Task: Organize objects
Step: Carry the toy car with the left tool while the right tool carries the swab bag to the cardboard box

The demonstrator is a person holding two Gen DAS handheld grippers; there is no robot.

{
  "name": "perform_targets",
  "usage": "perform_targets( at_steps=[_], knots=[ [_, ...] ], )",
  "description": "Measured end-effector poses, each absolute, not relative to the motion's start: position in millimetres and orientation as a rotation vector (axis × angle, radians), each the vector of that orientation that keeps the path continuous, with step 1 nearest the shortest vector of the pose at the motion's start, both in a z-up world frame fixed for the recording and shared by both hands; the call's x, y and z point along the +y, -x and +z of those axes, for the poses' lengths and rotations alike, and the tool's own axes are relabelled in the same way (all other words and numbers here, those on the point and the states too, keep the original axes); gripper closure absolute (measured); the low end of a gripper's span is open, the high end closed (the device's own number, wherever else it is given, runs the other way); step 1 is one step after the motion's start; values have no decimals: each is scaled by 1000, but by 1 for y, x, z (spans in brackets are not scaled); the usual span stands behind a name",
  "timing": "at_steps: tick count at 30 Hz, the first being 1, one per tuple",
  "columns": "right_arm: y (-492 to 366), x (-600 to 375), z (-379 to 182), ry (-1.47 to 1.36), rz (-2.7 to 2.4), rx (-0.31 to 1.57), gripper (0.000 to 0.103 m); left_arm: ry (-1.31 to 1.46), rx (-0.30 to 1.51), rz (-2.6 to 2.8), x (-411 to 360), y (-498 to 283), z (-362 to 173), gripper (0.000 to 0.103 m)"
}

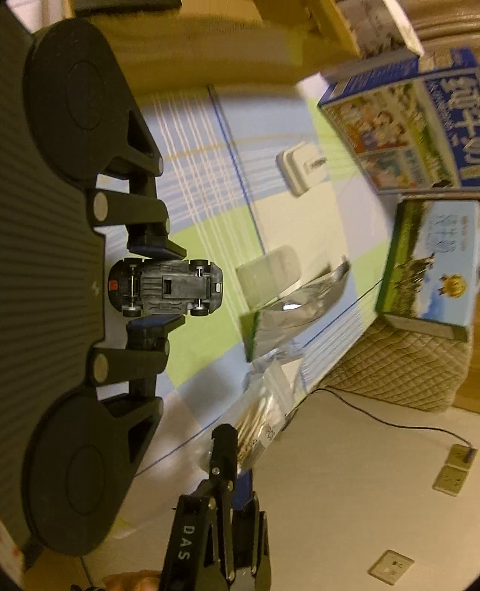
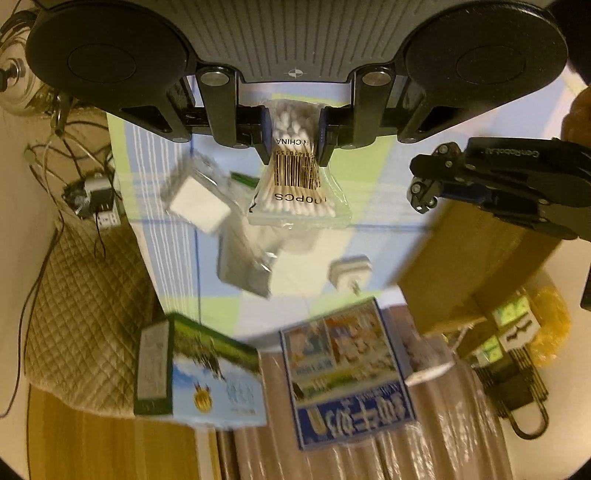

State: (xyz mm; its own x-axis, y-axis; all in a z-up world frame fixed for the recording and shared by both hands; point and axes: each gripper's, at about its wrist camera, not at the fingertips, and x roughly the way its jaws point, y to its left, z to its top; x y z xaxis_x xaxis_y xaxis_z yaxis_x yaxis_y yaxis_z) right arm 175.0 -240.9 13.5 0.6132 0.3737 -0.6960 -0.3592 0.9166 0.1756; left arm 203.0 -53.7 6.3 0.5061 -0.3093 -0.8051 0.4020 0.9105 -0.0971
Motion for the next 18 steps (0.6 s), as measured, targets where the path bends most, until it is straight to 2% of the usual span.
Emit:
perform_targets(
  at_steps=[18],
  knots=[
    [-100,-144,67,45,561,741,83,-63,814,-338,30,-120,95,77]
  ],
)
